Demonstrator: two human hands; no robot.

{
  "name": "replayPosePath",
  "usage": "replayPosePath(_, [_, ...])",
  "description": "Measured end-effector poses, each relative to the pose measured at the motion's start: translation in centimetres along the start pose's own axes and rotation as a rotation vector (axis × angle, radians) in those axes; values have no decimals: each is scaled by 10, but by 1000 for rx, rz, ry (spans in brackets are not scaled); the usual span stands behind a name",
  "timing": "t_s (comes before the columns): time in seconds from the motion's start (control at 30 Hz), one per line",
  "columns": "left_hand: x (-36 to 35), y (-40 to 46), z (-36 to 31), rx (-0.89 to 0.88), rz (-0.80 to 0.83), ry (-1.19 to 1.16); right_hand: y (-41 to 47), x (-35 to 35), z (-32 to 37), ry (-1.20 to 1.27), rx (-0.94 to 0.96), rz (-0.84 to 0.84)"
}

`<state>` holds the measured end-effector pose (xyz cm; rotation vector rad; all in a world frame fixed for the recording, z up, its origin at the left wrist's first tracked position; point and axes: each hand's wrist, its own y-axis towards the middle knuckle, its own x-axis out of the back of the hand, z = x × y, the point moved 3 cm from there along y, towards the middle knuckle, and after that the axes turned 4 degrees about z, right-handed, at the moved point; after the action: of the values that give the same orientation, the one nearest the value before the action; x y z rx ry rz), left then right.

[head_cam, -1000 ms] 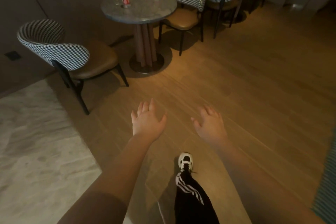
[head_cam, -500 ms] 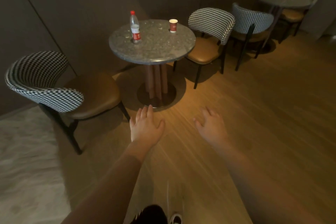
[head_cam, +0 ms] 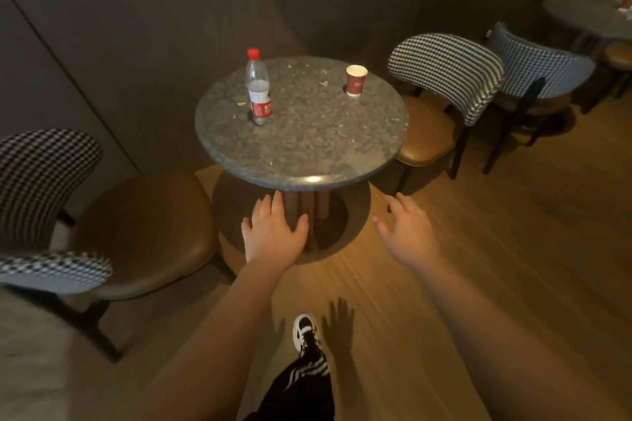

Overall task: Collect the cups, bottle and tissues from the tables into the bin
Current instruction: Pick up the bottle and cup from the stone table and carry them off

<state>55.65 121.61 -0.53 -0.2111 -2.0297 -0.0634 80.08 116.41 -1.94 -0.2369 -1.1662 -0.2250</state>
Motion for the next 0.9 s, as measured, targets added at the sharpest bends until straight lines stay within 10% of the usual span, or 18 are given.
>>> replayPosePath(0.9, [1,421,-7,566,-629,-578,504,42,0,213,225,118])
